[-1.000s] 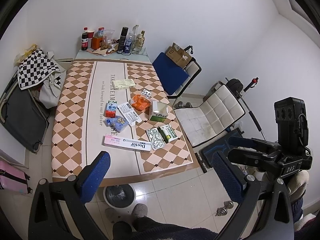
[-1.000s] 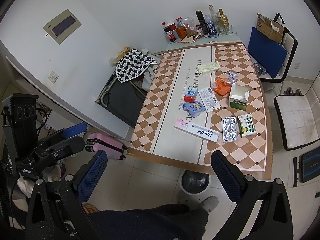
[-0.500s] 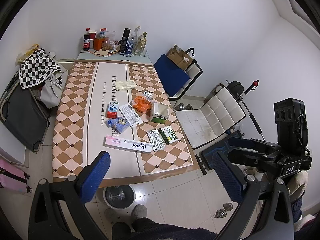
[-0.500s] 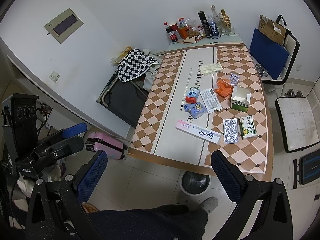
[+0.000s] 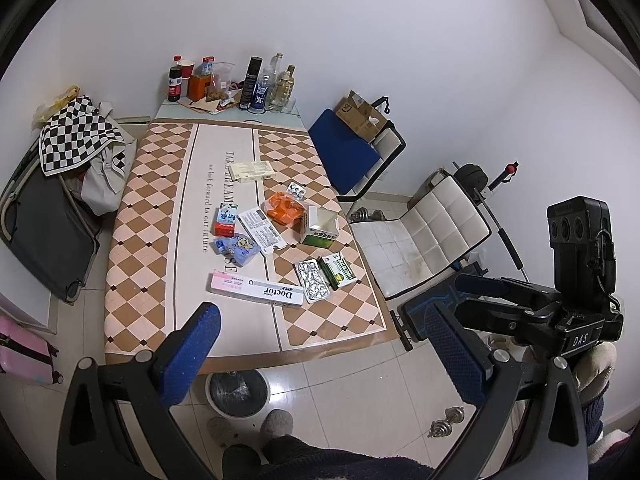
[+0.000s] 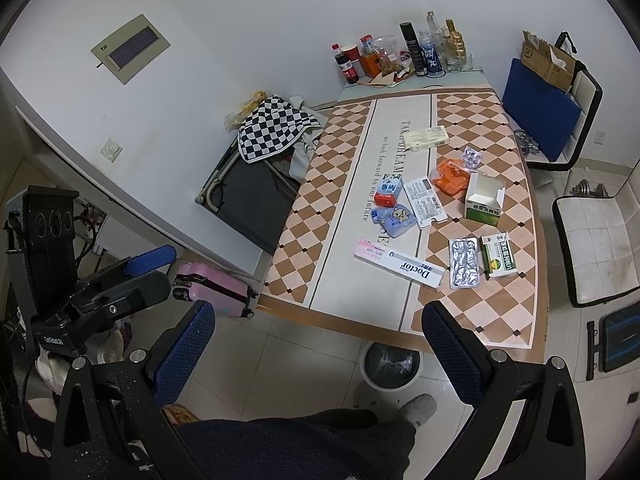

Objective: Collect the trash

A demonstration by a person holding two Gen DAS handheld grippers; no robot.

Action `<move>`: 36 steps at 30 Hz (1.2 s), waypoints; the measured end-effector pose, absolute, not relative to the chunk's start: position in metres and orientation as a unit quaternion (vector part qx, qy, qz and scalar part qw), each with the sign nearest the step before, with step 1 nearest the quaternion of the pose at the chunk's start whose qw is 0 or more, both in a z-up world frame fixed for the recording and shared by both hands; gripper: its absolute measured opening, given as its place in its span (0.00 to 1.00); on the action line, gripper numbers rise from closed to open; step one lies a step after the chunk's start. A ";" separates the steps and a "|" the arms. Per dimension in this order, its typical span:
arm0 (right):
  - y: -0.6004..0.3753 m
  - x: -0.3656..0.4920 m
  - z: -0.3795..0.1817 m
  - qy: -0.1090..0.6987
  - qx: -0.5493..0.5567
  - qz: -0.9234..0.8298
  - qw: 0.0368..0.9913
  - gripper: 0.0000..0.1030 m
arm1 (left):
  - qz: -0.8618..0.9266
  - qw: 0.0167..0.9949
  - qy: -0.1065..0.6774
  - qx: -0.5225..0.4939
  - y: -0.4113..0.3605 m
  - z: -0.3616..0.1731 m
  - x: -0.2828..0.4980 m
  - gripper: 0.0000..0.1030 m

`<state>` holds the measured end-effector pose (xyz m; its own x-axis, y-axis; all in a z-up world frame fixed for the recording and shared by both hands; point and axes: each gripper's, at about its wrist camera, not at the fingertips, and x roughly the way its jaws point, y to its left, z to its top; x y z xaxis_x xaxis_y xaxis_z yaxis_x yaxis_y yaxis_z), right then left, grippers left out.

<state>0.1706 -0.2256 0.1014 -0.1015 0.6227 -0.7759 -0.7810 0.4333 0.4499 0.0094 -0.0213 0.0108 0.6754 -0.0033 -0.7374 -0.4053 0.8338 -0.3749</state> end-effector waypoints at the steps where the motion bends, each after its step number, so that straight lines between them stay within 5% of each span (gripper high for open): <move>1: -0.224 0.170 0.102 0.522 -0.076 0.527 0.666 1.00 | 0.115 0.876 0.386 -0.265 -0.021 0.011 0.009 1.00; 26: -0.213 0.158 0.107 0.523 -0.068 0.524 0.669 1.00 | 0.124 0.871 0.393 -0.265 -0.014 0.008 0.008 1.00; 36: -0.213 0.214 0.024 0.560 -0.003 0.347 0.752 1.00 | 0.285 0.787 0.468 -0.284 0.056 -0.114 0.057 1.00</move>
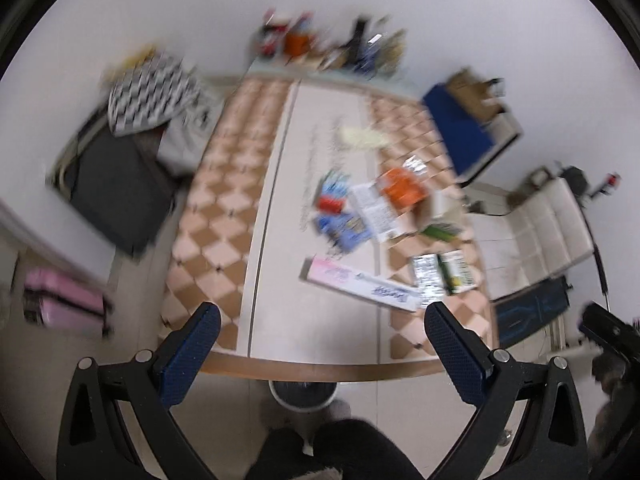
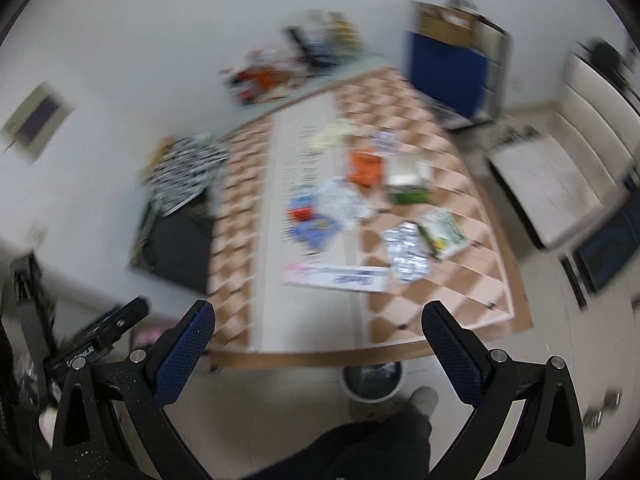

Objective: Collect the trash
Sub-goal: 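Grasp the Doctor toothpaste box with the left tool while the right tool grasps the green-white medicine box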

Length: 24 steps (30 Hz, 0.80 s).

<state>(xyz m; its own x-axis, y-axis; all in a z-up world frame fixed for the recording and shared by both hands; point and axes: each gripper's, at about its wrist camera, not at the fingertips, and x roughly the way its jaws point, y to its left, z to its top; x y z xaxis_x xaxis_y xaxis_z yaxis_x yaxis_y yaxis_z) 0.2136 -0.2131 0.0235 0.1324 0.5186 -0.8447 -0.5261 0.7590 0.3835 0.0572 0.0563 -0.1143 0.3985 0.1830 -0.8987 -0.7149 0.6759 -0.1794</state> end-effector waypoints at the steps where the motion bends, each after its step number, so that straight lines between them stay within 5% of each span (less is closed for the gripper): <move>1: -0.215 0.228 0.006 0.569 0.005 0.325 0.755 1.00 | 0.290 0.769 0.481 -0.306 0.068 -0.135 0.062 1.00; 10: -0.210 0.356 -0.150 0.632 -0.048 0.216 0.743 1.00 | 0.279 0.625 0.528 -0.503 0.083 -0.290 0.142 0.98; 14: -0.187 0.405 -0.220 0.657 -0.094 0.227 0.713 0.93 | 0.304 0.566 0.525 -0.558 0.079 -0.338 0.176 0.80; 19: -0.154 0.436 -0.273 0.679 -0.148 0.255 0.672 0.89 | 0.342 0.503 0.505 -0.613 0.077 -0.375 0.198 0.77; 22: -0.140 0.444 -0.293 0.690 -0.167 0.271 0.650 0.89 | 0.369 0.486 0.498 -0.616 0.073 -0.379 0.202 0.54; 24: -0.132 0.445 -0.304 0.698 -0.182 0.278 0.635 0.89 | 0.376 0.493 0.503 -0.602 0.071 -0.373 0.203 0.54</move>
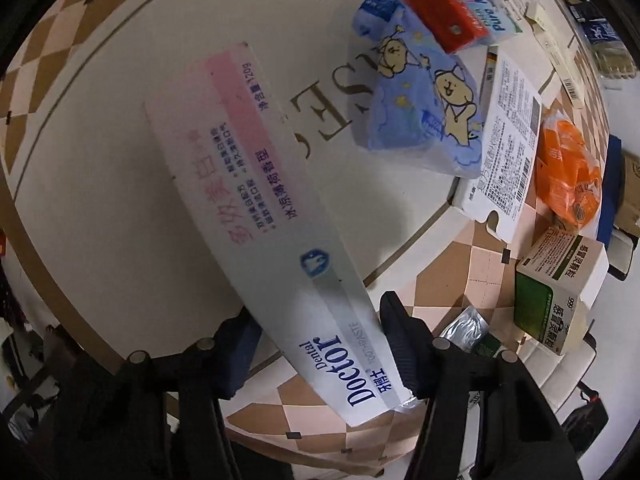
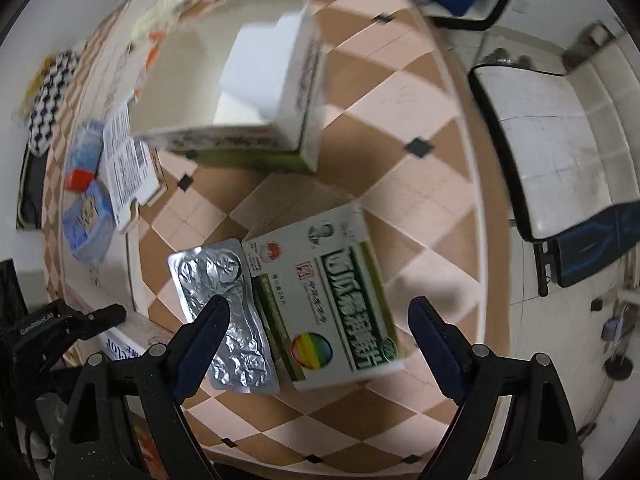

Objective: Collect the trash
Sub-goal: 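Grasp the Doctor toothpaste box with the left tool while the right tool grasps the green-white medicine box, then carry both boxes over the bin and open both tools to drop them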

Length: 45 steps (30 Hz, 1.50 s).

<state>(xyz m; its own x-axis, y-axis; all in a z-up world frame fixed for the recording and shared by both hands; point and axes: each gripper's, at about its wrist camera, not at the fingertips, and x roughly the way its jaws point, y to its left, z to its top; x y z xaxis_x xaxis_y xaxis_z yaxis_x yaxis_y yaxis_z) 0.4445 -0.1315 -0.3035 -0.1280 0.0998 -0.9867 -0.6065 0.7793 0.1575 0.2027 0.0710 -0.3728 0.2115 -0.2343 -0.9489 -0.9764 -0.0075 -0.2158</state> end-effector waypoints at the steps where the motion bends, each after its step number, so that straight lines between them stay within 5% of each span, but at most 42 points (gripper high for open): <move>1: -0.128 0.444 -0.309 0.700 -0.190 0.284 0.627 0.87 | 0.375 0.505 0.522 -0.576 0.070 -0.368 0.205 0.53; 3: -0.128 0.444 -0.316 0.703 -0.206 0.285 0.619 0.70 | 0.372 0.536 0.561 -0.510 0.067 -0.359 0.211 0.52; 6: -0.135 0.442 -0.321 0.706 -0.214 0.286 0.611 0.70 | 0.353 0.568 0.616 -0.416 0.062 -0.353 0.215 0.52; 18: -0.122 0.430 -0.335 0.688 -0.268 0.274 0.616 0.69 | 0.358 0.585 0.633 -0.359 0.048 -0.335 0.235 0.47; 27: -0.140 0.387 -0.297 0.664 -0.222 0.292 0.652 0.68 | 0.340 0.655 0.620 -0.265 0.028 -0.250 0.233 0.46; 33: -0.154 0.333 -0.252 0.634 -0.186 0.299 0.689 0.68 | 0.311 0.722 0.588 -0.192 -0.001 -0.193 0.186 0.46; 39: -0.185 0.241 -0.210 0.613 -0.136 0.307 0.715 0.68 | 0.268 0.771 0.554 -0.166 -0.028 -0.197 0.104 0.46; 45: -0.227 0.131 -0.222 0.644 -0.108 0.289 0.700 0.68 | 0.190 0.756 0.599 -0.182 -0.059 -0.226 0.025 0.46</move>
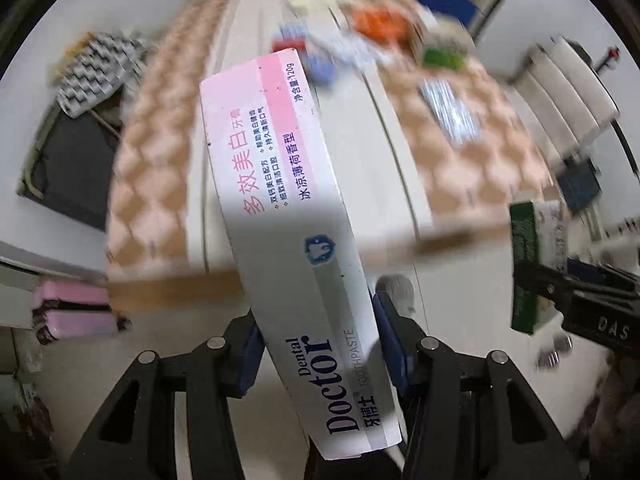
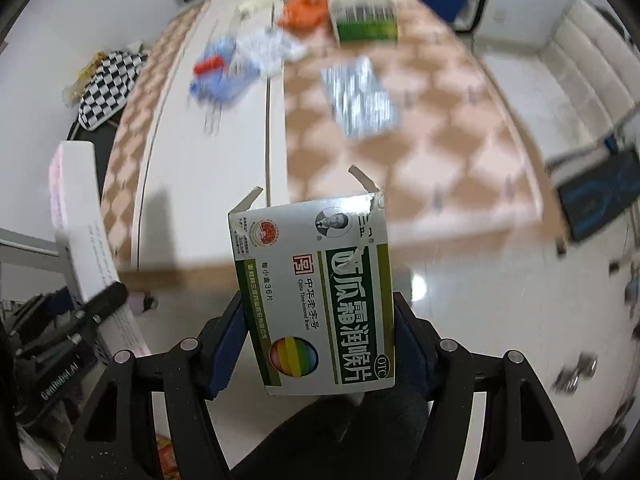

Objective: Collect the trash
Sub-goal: 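Carry both boxes over the bin and open both tools to drop them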

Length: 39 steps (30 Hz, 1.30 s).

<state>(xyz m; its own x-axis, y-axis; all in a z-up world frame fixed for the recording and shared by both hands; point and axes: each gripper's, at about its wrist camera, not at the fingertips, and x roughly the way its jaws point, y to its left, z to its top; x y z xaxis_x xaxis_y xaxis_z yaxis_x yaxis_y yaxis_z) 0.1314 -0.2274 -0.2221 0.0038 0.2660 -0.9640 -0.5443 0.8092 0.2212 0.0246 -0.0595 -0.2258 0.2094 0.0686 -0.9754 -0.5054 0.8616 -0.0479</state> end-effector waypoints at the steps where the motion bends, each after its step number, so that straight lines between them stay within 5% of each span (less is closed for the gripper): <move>1: -0.235 0.115 -0.231 0.654 -0.110 0.285 0.692 0.68 | 0.172 0.749 0.610 -0.193 -0.067 -0.234 0.011 0.46; 9: -0.287 0.040 -0.332 0.714 -0.138 0.246 0.641 0.68 | 0.066 0.681 0.683 -0.255 -0.104 -0.354 -0.033 0.46; 22: -0.268 0.048 -0.586 0.769 -0.121 0.219 0.588 0.67 | 0.068 0.630 0.707 -0.314 -0.048 -0.623 0.038 0.49; 24: -0.256 0.047 -0.620 0.773 -0.118 0.227 0.581 0.68 | 0.089 0.630 0.697 -0.331 -0.033 -0.641 0.037 0.56; 26: -0.244 0.050 -0.654 0.778 -0.110 0.236 0.571 0.68 | 0.108 0.627 0.686 -0.353 -0.024 -0.651 0.026 0.87; 27: -0.238 0.050 -0.668 0.780 -0.107 0.240 0.567 0.68 | 0.118 0.624 0.683 -0.361 -0.020 -0.654 0.022 0.91; 31: -0.222 0.053 -0.710 0.788 -0.087 0.250 0.556 0.74 | 0.168 0.615 0.680 -0.362 -0.012 -0.657 0.000 0.93; 33: -0.217 0.053 -0.718 0.788 -0.083 0.254 0.555 1.00 | 0.196 0.620 0.677 -0.346 -0.013 -0.655 -0.008 0.93; 39: -0.218 0.055 -0.718 0.759 -0.138 0.253 0.583 1.00 | 0.261 0.626 0.670 -0.301 -0.019 -0.640 -0.033 0.93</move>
